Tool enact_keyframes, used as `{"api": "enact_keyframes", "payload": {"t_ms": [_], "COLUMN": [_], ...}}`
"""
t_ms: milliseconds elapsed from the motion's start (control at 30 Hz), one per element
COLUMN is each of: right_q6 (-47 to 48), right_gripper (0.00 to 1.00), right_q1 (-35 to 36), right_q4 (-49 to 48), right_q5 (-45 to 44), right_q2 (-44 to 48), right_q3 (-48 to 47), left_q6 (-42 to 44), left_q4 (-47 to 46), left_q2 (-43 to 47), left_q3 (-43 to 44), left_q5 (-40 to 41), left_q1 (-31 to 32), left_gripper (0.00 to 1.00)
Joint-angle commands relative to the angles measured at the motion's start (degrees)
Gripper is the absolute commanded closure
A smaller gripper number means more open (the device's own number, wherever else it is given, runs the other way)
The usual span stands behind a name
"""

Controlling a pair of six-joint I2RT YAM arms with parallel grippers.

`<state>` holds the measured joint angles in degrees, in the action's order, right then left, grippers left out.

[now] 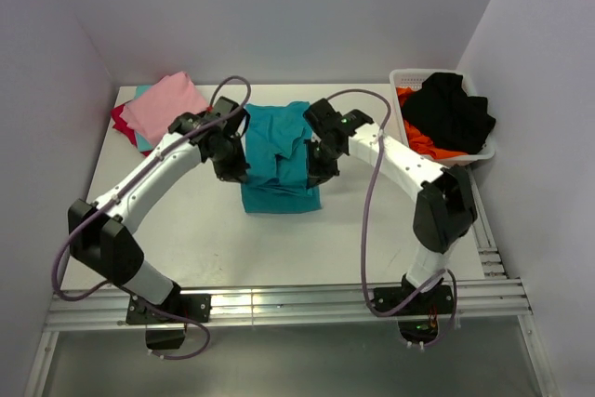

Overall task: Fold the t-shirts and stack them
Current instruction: Neatly place the folded tshirt to the corner

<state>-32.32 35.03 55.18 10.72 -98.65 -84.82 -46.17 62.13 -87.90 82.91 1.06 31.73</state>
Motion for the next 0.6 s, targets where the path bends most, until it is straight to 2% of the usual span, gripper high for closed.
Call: {"api": "enact_keyframes", "payload": {"t_ms": [0,167,333,367,433,467,500,533,567], "right_q6": [3.48,5.59,6.13,5.86,4.46,3.76,2.36,2.17,1.91], "right_gripper": [1.00,1.00,1.00,1.00,1.00,0.78,0.47,0.16,0.00], "right_q1": [-1.89,-5.48,-8.22,-8.74,-9.27,-9.71,-9.89,-10.06,-10.15], "right_q4": [2.65,6.34,11.52,12.23,13.02,13.46,13.55,12.94,12.33], "right_q5": [-0.09,0.00,-0.52,-0.61,-0.88,-1.31,-1.49,-1.49,-1.41], "right_q2": [-4.78,-15.14,-24.73,-27.18,-29.83,-30.54,-31.59,-31.86,-32.04], "right_q3": [-7.28,-20.08,-33.98,-35.40,-37.60,-38.14,-38.67,-38.84,-38.93], "left_q6": [6.44,8.38,11.71,12.33,12.60,12.60,12.08,11.55,11.11], "left_q4": [-0.34,-3.50,-5.08,-5.61,-6.84,-7.54,-8.16,-7.90,-7.81], "left_q2": [-3.50,-12.90,-25.88,-27.66,-32.48,-33.90,-36.35,-37.42,-38.48], "left_q3": [4.70,10.50,21.31,22.72,26.24,27.20,28.95,30.19,31.33], "left_q5": [-1.76,-5.19,-7.03,-8.95,-10.55,-12.21,-11.87,-11.17,-11.17], "left_q1": [-4.46,-8.17,-11.07,-11.94,-12.65,-13.52,-14.05,-14.49,-15.37], "left_gripper": [1.00,1.00,1.00,0.98,0.80,0.55,0.42,0.36,0.29]}}
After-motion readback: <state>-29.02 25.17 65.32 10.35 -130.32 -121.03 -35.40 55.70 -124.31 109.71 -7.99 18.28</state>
